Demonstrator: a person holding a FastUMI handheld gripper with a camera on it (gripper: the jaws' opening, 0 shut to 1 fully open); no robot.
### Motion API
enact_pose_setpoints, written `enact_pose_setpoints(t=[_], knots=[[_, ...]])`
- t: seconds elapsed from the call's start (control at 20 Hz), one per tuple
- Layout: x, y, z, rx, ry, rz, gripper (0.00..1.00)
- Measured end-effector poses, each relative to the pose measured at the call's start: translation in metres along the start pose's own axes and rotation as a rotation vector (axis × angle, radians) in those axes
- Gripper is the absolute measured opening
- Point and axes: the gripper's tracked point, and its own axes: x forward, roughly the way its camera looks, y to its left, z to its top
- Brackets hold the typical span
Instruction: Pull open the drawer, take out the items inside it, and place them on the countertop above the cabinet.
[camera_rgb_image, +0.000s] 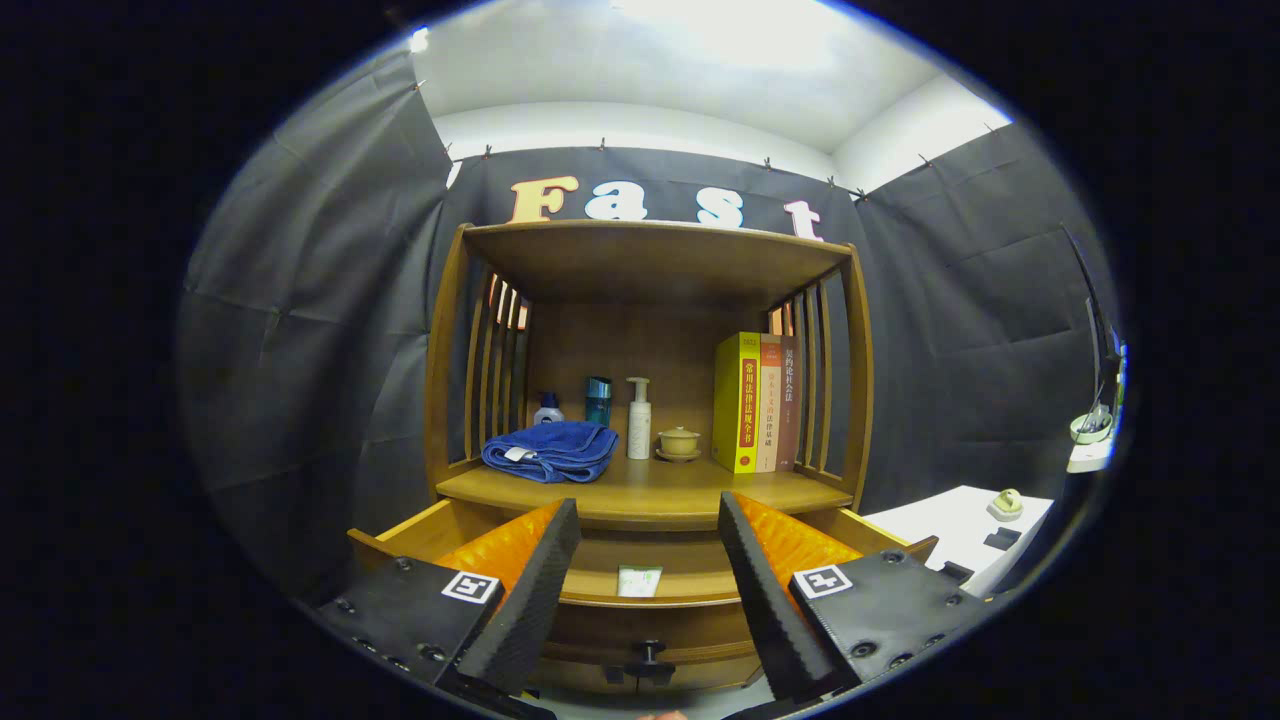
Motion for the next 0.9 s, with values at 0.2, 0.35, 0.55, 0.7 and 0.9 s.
enact_pose_setpoints(t=[0.2, 0.35, 0.55, 0.7, 0.9], knots=[[0.004, -0.002, 0.000, 0.009, 0.009, -0.003, 0.92], [0.014, -0.005, 0.013, 0.010, 0.006, -0.010, 0.92], [0.038, -0.005, 0.032, 0.029, 0.019, -0.006, 0.94], [0.061, -0.017, 0.027, 0.032, 0.072, -0.036, 0.97], [0.093, -0.010, -0.009, -0.006, 0.218, -0.004, 0.98]])
